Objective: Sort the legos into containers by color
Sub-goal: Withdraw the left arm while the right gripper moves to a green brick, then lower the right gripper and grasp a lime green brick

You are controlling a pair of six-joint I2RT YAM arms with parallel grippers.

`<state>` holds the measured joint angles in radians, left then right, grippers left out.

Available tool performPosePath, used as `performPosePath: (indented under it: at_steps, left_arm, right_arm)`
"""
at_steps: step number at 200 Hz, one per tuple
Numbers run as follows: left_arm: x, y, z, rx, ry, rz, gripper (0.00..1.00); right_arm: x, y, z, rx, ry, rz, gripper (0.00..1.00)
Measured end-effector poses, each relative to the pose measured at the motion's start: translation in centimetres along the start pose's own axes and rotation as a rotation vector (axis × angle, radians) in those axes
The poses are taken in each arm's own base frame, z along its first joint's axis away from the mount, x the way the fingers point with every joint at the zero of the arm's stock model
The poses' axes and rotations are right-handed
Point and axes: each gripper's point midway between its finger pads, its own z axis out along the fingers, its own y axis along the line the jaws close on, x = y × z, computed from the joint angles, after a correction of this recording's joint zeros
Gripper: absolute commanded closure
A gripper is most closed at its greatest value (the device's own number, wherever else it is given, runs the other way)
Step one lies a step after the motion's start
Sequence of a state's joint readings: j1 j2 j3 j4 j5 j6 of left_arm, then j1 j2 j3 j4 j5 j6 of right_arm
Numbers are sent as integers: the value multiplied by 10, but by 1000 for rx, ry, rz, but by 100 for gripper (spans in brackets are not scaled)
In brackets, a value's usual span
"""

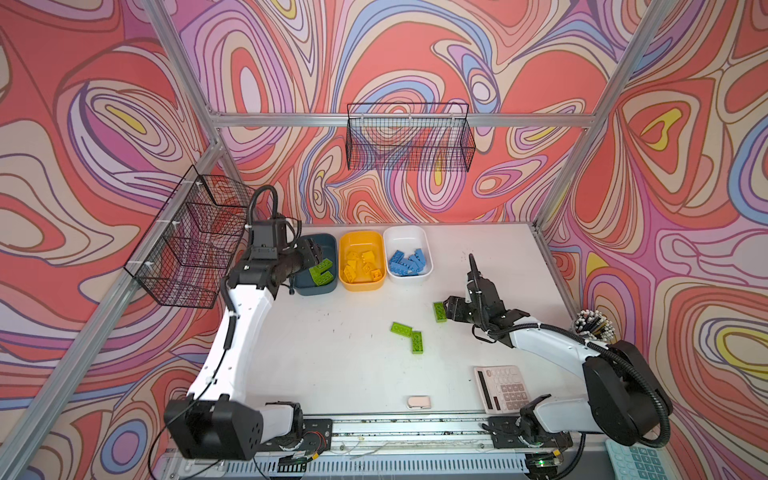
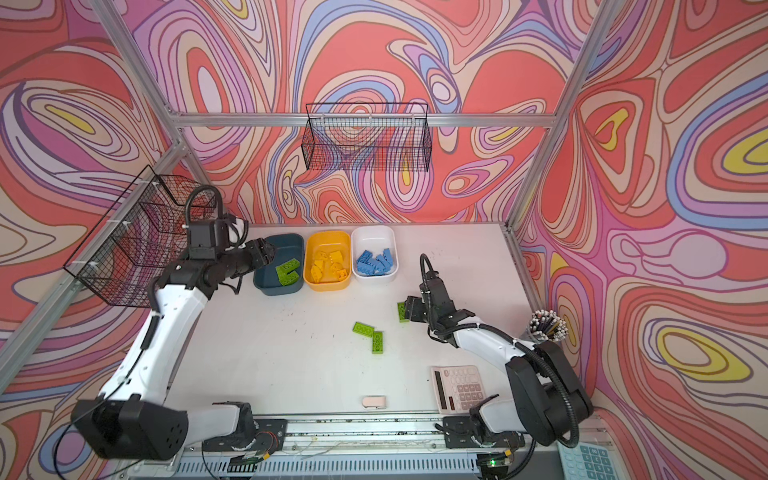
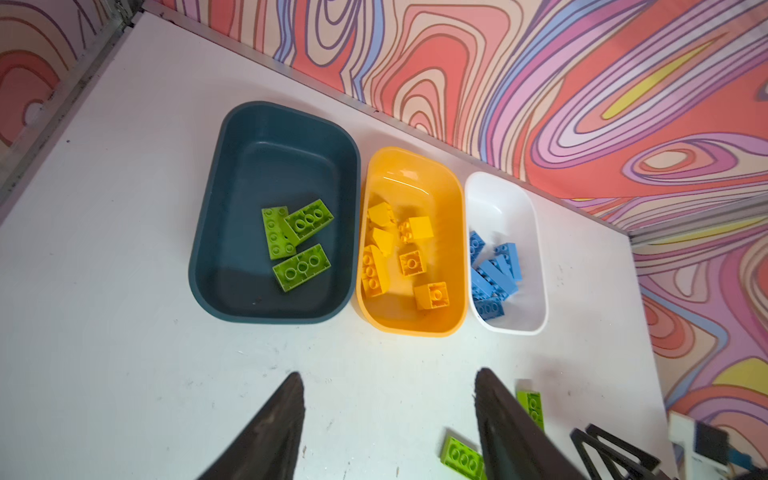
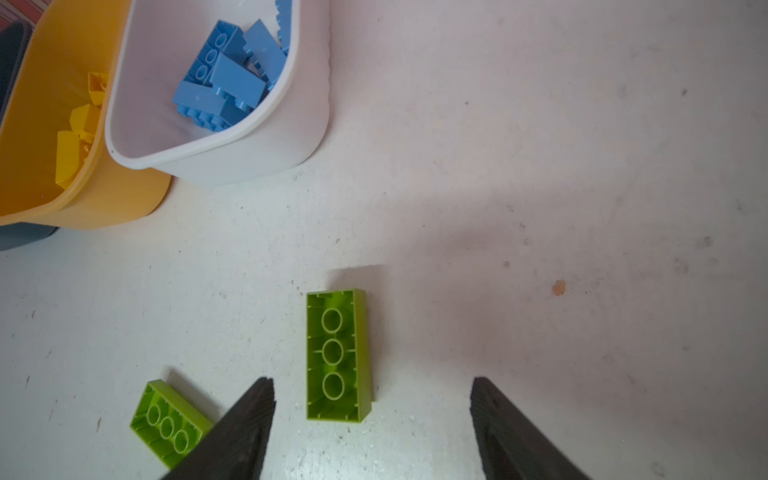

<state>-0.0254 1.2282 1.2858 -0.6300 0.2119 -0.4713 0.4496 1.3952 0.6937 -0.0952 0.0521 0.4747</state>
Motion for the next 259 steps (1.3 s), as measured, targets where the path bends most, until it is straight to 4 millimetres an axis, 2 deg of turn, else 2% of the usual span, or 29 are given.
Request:
performPosePath:
  at_steps: [39,66,96,117,140,172,199,233,259]
  left_arm:
    - [36,9,-22,31,1,-5,35]
    - [44,10,-42,48,-43,15,35]
    - [52,13,-58,54,-91,39,33]
    - [63,21,-59,43,-90,44,33]
    - [65,22,-60,42,-91,50,33]
    - [65,20,-62,53,-97,53,33]
    - [65,19,-63,59,-96,53,33]
    - [65,18,-63,64,-94,54,33]
    - [66,18,-63,63,-94,53,33]
  right_arm:
    - [12,17,10,72,66,-103,22]
    - [27,28,22,114,125,-171,24]
    - [37,20,34,183,182,-200,29]
    - [41,15,40,220,209,-209,36]
    - [43,17,45,234,227,-212,52]
    - [43,29,48,227,238,-228,72]
    - [41,38,53,222,236,-236,76]
    - [43,45,50,218,249,-255,74]
    - [37,73,45,157,242,-286,73]
